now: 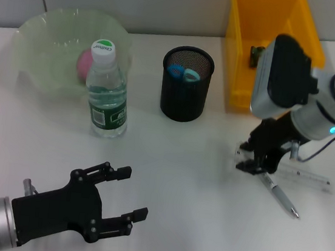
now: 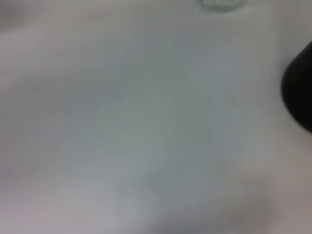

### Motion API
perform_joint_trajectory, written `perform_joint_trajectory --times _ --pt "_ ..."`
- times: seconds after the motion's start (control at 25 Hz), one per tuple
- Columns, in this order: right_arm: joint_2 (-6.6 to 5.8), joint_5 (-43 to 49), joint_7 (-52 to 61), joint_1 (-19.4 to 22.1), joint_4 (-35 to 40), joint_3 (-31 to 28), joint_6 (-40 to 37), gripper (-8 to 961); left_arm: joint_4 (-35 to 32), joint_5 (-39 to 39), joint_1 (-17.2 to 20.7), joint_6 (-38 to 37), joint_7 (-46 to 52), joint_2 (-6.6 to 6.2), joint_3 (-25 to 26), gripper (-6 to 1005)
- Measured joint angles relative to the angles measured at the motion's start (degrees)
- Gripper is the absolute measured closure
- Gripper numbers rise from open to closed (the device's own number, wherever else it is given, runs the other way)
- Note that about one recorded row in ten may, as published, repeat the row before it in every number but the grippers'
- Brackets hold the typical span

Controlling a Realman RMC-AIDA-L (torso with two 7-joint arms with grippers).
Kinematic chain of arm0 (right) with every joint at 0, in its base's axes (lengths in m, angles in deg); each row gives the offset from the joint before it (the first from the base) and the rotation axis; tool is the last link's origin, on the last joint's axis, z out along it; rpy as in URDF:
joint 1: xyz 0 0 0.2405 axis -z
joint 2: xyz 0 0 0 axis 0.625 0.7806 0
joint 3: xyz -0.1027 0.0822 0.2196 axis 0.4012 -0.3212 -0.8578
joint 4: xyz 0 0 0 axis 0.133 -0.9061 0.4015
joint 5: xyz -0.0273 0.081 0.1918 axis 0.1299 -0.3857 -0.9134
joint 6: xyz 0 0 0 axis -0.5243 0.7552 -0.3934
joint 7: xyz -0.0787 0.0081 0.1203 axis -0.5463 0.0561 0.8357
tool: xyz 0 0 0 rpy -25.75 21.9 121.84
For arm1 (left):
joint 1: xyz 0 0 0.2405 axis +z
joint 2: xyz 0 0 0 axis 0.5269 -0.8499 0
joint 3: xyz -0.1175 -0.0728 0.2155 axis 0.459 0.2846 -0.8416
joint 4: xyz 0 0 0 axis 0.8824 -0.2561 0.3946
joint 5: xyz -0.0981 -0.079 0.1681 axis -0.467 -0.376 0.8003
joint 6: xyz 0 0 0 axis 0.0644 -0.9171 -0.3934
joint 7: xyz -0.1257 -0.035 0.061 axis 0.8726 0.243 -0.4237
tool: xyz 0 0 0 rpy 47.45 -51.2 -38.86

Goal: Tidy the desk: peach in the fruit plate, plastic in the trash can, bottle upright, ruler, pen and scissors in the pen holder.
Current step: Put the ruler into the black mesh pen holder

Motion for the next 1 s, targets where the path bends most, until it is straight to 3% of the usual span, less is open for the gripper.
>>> perform_joint_trajectory --times 0.28,0.64,0.76,1.0 --pt "0.22 -2.9 3.0 2.6 9.8 -2.4 -2.3 581 0.0 0.0 -0.2 -0.2 0.0 0.02 -0.2 201" --pt "0.35 -10.1 5.5 7.5 28.0 -6.0 -5.7 575 -0.1 0.0 -0.5 -0.1 0.0 0.09 0.0 201" --pt "0.44 -14.2 5.3 9.5 32.3 -7.8 -1.9 574 -0.1 0.3 -0.6 -0.1 0.0 0.10 0.0 202" --pt "0.31 -24.7 2.3 12.5 33.6 -8.8 6.6 570 -0.1 0.5 -0.9 0.0 0.0 0.18 0.0 202"
